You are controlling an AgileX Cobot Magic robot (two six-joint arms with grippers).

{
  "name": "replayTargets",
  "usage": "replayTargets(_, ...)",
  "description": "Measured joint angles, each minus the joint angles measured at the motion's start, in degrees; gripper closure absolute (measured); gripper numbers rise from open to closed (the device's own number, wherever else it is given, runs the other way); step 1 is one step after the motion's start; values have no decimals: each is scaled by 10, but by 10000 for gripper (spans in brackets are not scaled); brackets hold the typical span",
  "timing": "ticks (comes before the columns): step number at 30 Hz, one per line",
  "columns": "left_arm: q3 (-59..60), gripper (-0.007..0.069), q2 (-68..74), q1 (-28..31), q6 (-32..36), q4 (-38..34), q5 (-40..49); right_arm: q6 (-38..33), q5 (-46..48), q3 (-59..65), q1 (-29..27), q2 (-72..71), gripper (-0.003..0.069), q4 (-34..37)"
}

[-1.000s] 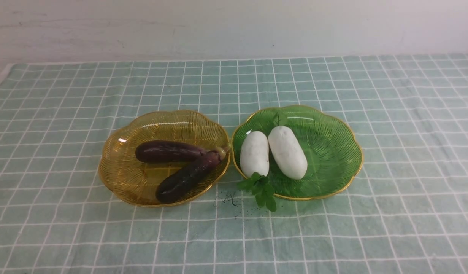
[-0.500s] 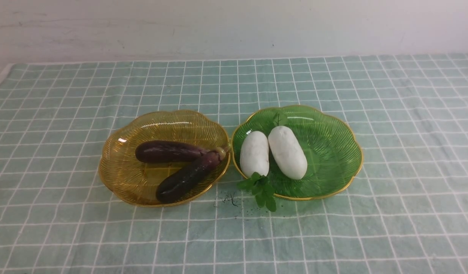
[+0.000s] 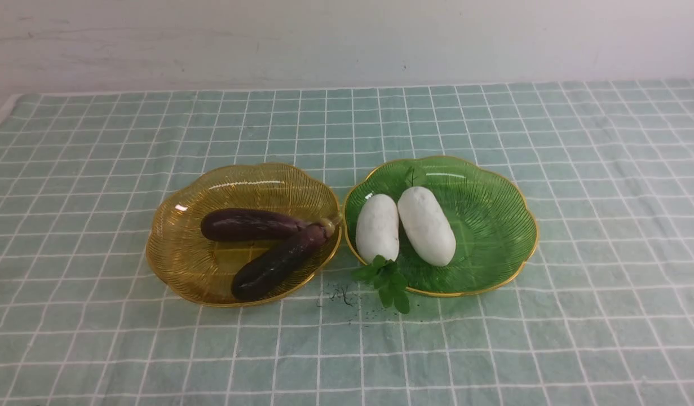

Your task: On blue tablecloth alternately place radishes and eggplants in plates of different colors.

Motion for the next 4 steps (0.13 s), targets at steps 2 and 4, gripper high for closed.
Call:
replayTargets(2, 0, 631, 0, 0, 0, 0, 0, 0, 0, 0, 0, 0, 673, 0)
replayTargets(4, 0, 631, 0, 0, 0, 0, 0, 0, 0, 0, 0, 0, 673, 0)
